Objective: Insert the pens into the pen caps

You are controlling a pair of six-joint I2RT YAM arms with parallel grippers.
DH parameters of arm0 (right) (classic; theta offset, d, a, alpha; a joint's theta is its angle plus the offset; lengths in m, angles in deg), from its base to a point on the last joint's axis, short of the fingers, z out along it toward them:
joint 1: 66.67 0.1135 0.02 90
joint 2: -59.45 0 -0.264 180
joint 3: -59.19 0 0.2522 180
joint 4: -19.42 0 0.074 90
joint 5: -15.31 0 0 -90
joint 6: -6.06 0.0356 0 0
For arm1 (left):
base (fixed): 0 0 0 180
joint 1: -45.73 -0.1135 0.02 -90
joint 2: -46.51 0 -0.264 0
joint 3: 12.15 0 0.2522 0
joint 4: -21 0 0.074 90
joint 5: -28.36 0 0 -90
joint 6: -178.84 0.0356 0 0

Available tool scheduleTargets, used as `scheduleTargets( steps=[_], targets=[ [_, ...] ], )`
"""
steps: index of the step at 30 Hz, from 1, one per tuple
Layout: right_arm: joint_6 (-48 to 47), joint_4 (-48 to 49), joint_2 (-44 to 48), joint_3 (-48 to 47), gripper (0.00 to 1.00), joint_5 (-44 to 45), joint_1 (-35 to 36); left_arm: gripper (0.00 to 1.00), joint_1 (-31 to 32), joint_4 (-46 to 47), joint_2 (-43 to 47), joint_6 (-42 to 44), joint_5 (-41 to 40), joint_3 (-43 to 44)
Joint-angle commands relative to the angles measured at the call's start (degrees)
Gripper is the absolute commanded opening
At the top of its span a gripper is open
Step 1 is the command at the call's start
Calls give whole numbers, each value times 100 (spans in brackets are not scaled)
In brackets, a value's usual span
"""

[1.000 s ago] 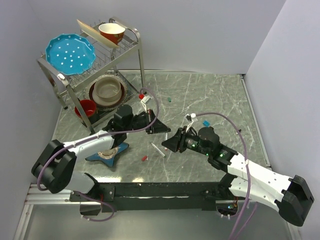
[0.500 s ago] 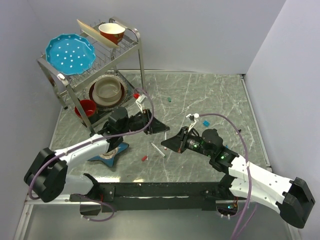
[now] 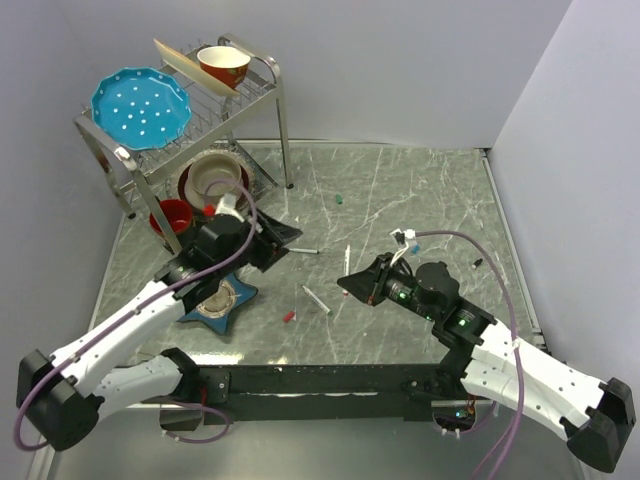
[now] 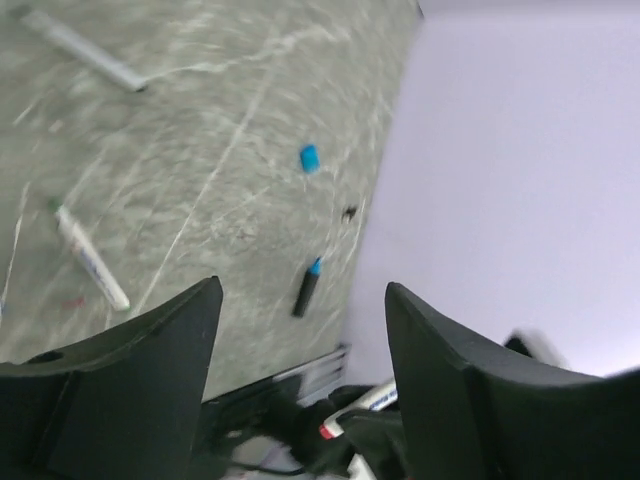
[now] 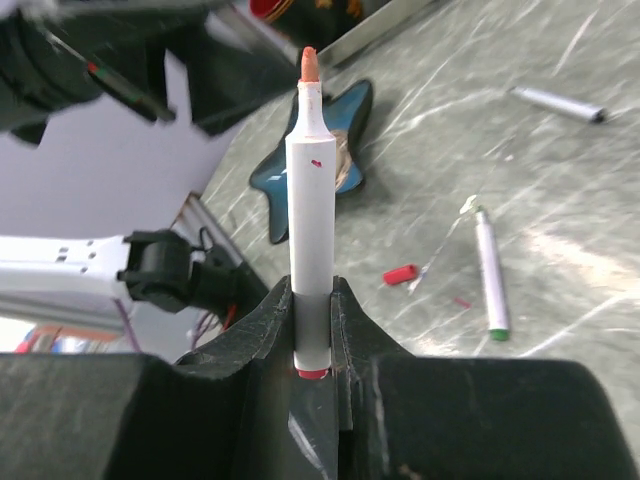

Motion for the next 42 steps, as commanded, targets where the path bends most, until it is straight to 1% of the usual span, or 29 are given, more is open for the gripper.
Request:
scheduleTargets(
  steps=[1,3,5,7,11,15,17,18,23,26,31,37,42],
  targets=[
    [-355,-381,325,-353,0,589,21,70,97,-1853,289,-1977,-1031,-29],
    [-399,-486,422,-336,0,668,21,71,203,-2261,289,-2600,-1242,-20],
    [-426,-496,448,-292,0,695,21,71,300,-2691,184,-2910,-1383,76],
    [-470,-504,440,-275,0,704,21,70,449,-2903,-17,-3340,-1507,155],
    [-549,-609,448,-283,0,765,13,68,686,-2966,-334,-3763,-1384,156],
    [-672,-794,641,-266,0,862,30,66,1160,-2983,-607,-4237,-1515,138],
    [-716,-908,747,-257,0,1072,21,66,1310,-3071,-835,-4466,-1568,208],
    [-751,-935,826,-248,0,1108,21,65,1415,-3071,-905,-4511,-1586,217],
    [-821,-1110,993,-257,0,1205,21,59,1530,-2763,-1292,-4660,-1515,41],
    [-865,-1207,1081,-274,0,1205,21,59,1583,-2956,-1538,-4686,-1717,155],
    [-953,-1427,1239,-353,0,1363,21,61,1627,-2773,-1854,-4407,-1814,235],
    [-1041,-1585,1266,-467,0,1512,21,59,1636,-2930,-2452,-4204,-1542,402],
    [-1067,-1594,1213,-512,0,1513,30,58,1645,-2887,-2523,-4125,-1612,288]
  ],
)
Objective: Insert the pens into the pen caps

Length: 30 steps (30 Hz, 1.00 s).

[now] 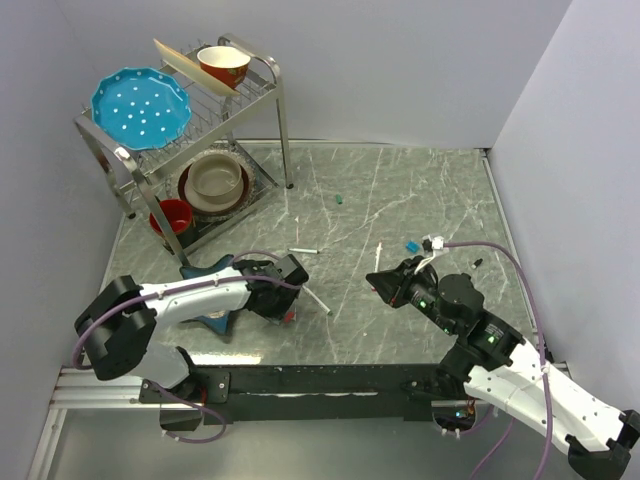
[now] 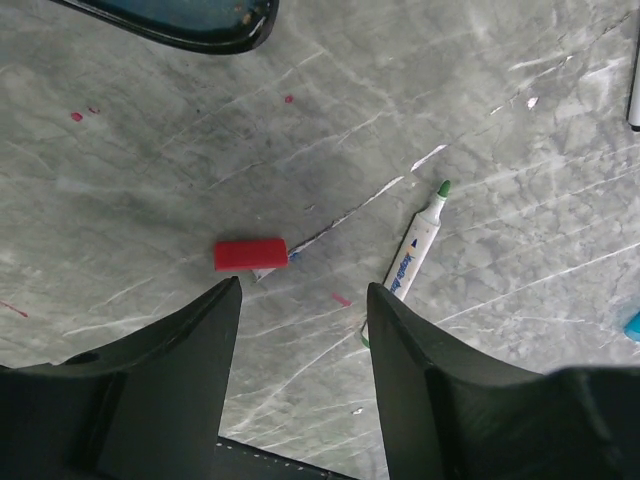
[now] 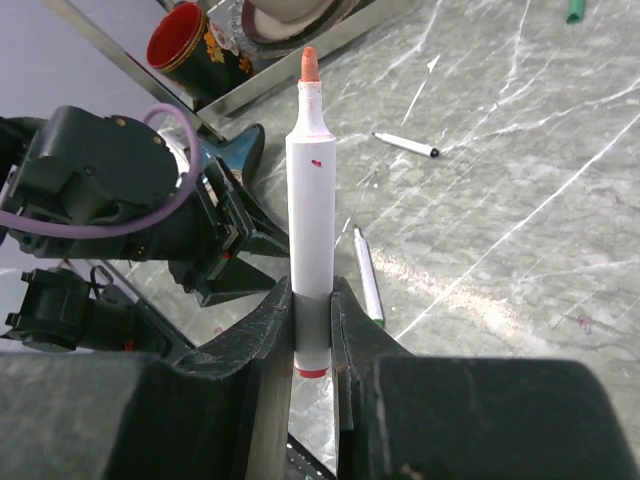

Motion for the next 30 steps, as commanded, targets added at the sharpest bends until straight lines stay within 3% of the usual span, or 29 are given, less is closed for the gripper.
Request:
scheduleTargets(
  steps=[1,19,30],
  targets=[
    [-123,28,-20,-328,0,136,21,58,30,-122,-31,-463,-91,93],
    [-255,-43,-398,-653,0,276,21,61,73,-649,-418,-112,-108,348],
    [-229,-16,-397,-601,0,320,30,63,91,-368,-541,257,-56,251]
  ],
)
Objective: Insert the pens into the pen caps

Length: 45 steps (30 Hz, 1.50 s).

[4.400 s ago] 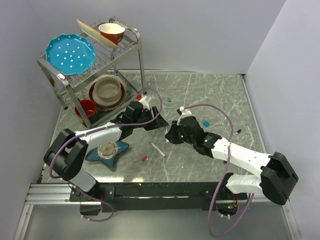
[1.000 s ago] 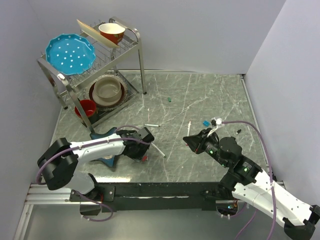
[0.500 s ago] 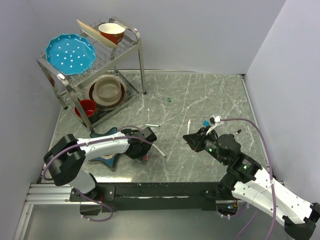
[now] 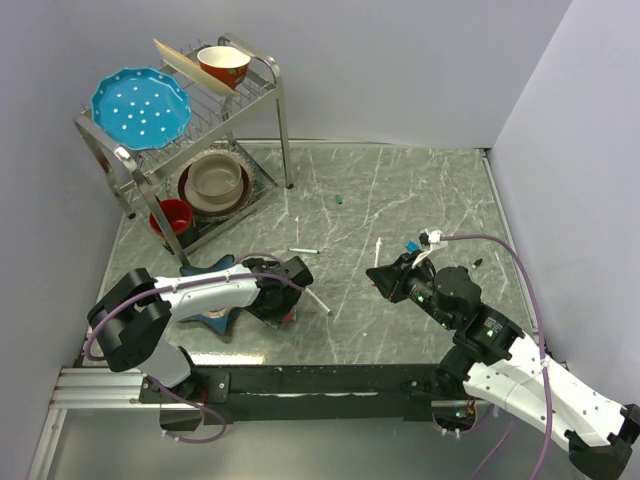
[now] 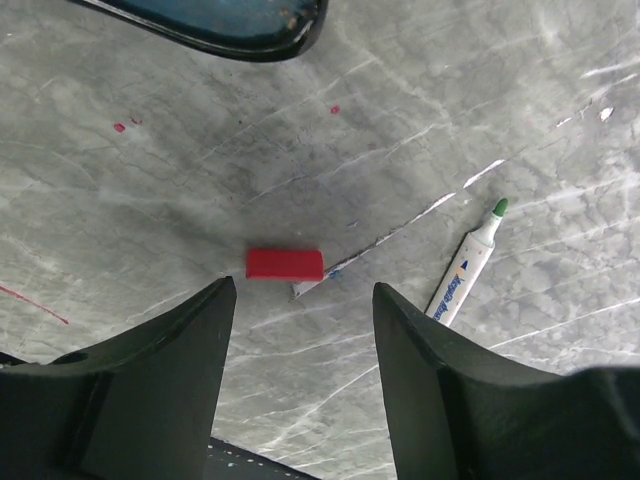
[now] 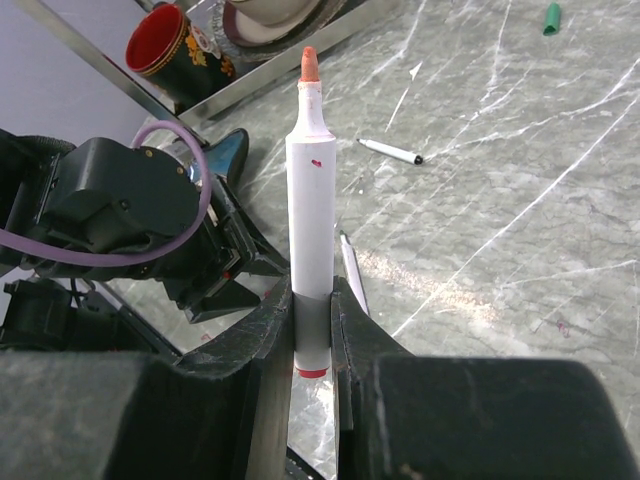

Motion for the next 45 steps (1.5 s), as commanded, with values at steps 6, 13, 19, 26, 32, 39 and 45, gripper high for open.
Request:
scheduleTargets(
  steps=[6,13,19,26,32,39,45],
  targets=[
    [-19,141,49,-203,0,143,39,61,32,-209,-300,388,-160,256],
    [8,71,119,-177,0,161,30,61,41,-219,-238,475,-293,160],
    [-1,53,145,-203,0,170,30,57,41,-191,-651,932,-108,457],
    [16,71,163,-168,0,152,30,47,93,-745,-1204,1223,-73,898],
    [8,36,224,-167,0,196,39,36,120,-615,-1275,1512,-134,959],
    [16,-43,426,-159,0,196,30,14,129,-473,-1302,3277,-749,1837],
    [16,-166,611,-220,0,292,30,1,68,86,-1214,5508,-1067,2682]
  ],
)
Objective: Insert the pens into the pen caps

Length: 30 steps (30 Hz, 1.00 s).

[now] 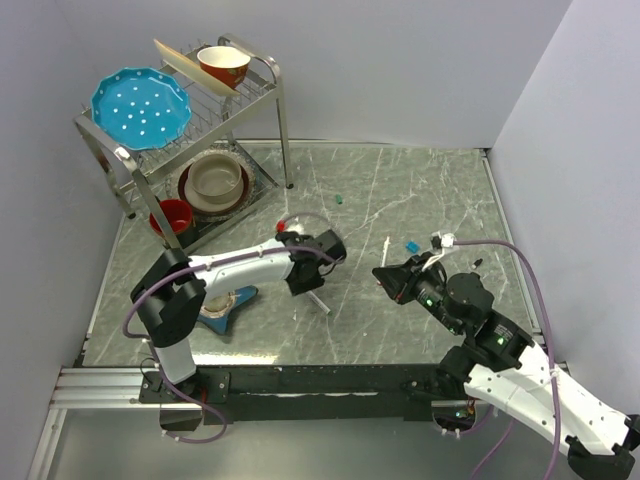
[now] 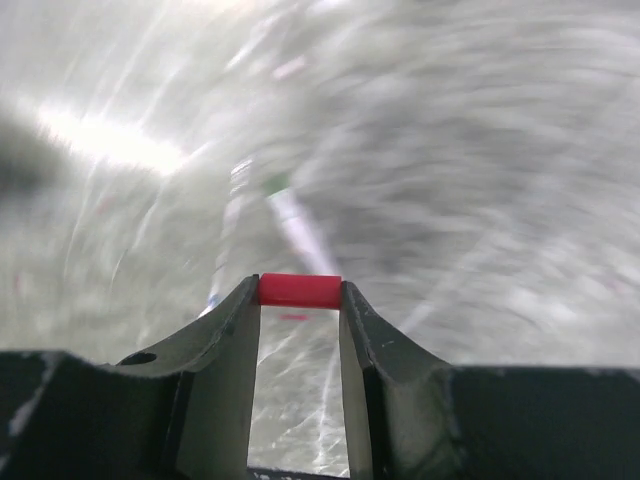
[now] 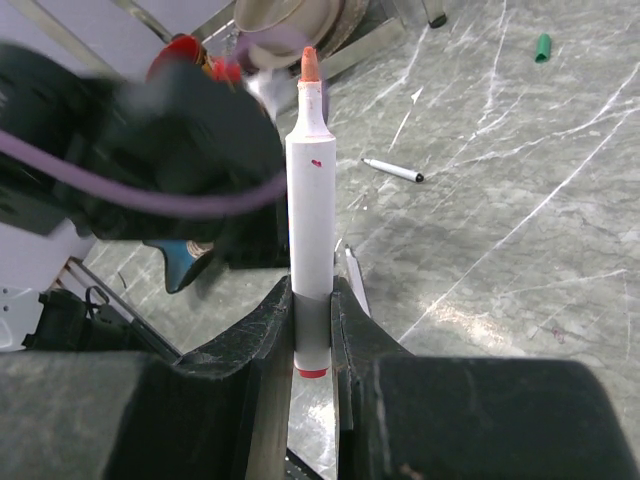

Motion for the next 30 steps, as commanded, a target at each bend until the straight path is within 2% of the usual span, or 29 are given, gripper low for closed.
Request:
scheduleTargets(
  steps=[1,2,5,7,11,17,20,24,27,30],
  targets=[
    [1,-38,180,-246,0,218,30,1,-46,723,202,2286,-299,431],
    [1,-64,216,-273,0,253,30,1,-64,924,211,3125,-142,449],
    [-25,14,383,-264,0,350,30,1,-99,1225,98,4184,614,580],
    [-17,15,471,-264,0,394,30,1,-91,1112,-77,4565,765,817],
    [19,-90,672,-299,0,429,21,1,-91,1032,-368,5329,423,976],
    [89,-152,1147,-273,0,587,30,1,-64,1225,-825,6471,992,1143],
    [98,-213,1314,-282,0,640,30,1,-64,1278,-1115,6893,994,1135],
    [98,-301,1402,-308,0,711,30,1,-20,1269,-1432,7054,1046,1160],
    [124,-328,1438,-308,0,763,30,7,6,1444,-1502,7124,1274,1126],
    [142,-284,1420,-282,0,720,39,18,15,1515,-1564,7168,1354,1134]
  ],
)
